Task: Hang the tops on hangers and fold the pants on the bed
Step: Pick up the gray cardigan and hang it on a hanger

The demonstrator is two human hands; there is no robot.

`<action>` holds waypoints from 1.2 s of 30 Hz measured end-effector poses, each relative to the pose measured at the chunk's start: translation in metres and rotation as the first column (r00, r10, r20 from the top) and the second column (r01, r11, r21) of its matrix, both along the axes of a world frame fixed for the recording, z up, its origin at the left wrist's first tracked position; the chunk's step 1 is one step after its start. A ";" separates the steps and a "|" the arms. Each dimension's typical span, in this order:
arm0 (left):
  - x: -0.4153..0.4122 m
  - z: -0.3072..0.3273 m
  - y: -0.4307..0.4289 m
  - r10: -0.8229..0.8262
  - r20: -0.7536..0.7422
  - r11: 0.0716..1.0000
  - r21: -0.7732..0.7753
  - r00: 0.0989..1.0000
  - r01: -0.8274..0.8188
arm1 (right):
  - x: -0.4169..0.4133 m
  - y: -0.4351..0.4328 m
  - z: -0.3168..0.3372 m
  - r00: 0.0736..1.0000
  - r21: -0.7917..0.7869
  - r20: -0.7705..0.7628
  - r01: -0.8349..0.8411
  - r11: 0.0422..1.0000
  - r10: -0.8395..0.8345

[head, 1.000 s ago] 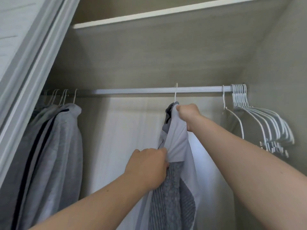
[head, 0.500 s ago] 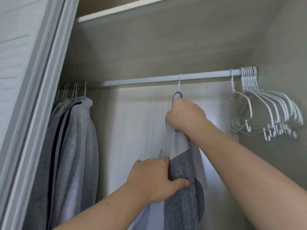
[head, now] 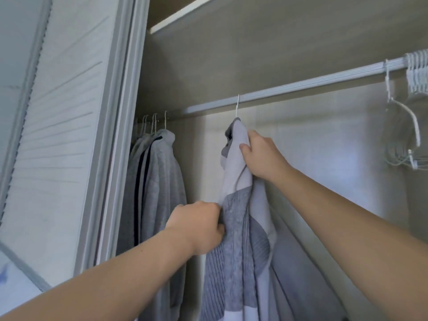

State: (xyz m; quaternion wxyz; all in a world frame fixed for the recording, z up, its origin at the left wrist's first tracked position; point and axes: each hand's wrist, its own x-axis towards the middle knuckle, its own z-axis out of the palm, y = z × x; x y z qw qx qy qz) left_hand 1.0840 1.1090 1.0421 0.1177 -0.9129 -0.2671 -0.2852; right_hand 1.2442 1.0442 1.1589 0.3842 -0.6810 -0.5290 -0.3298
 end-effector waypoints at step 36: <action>-0.114 -0.011 0.078 0.308 0.187 0.949 0.012 0.933 -0.315 | -0.072 0.182 -0.032 0.827 0.125 0.055 -0.561 0.818 0.559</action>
